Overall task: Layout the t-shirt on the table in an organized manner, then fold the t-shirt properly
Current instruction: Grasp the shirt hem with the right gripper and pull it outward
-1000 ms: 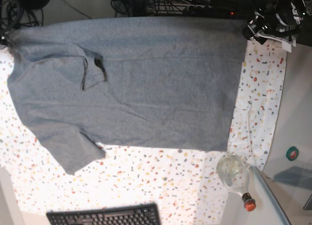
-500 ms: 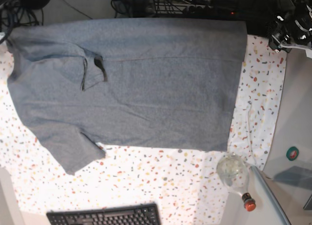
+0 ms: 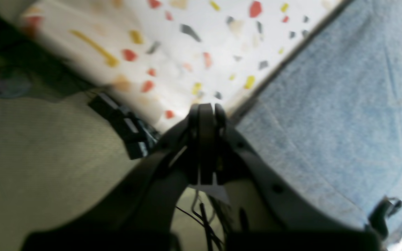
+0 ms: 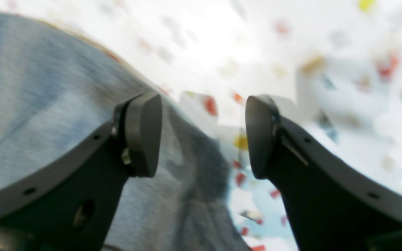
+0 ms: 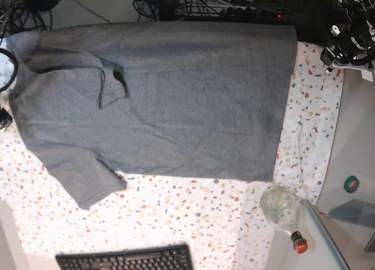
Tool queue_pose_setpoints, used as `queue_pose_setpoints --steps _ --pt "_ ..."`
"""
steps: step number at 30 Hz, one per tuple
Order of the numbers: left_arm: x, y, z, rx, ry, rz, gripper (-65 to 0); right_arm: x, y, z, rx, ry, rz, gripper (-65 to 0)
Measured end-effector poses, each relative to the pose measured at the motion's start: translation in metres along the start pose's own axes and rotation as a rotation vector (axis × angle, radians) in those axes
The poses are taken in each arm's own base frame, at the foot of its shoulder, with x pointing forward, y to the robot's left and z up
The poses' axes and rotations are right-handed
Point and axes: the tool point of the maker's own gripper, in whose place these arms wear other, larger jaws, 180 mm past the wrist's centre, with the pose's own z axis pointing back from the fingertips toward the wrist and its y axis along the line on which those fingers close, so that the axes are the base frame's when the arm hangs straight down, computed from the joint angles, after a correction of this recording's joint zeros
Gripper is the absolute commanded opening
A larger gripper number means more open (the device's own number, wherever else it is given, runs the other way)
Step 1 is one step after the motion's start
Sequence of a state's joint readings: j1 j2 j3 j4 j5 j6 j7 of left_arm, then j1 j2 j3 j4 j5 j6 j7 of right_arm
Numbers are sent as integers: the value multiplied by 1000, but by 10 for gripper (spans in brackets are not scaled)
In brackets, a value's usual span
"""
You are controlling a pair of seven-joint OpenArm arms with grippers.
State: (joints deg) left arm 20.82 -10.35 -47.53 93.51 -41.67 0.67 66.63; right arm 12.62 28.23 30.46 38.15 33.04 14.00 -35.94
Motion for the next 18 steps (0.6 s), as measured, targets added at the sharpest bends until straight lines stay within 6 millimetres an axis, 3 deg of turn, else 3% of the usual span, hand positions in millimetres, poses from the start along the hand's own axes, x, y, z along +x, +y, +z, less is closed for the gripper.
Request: queue_pose_setpoints --steps 5,8,18 --pt "-1 -3 -1 -7 2 -1 -471 -21 8 0 75 75 90 -285" --pt "1 -5 -2 -10 -1 -1 -403 -16 12 0 86 53 99 -285" --pt "-1 -6 -3 -15 1 2 -397 -32 20 -7 111 67 90 -309"
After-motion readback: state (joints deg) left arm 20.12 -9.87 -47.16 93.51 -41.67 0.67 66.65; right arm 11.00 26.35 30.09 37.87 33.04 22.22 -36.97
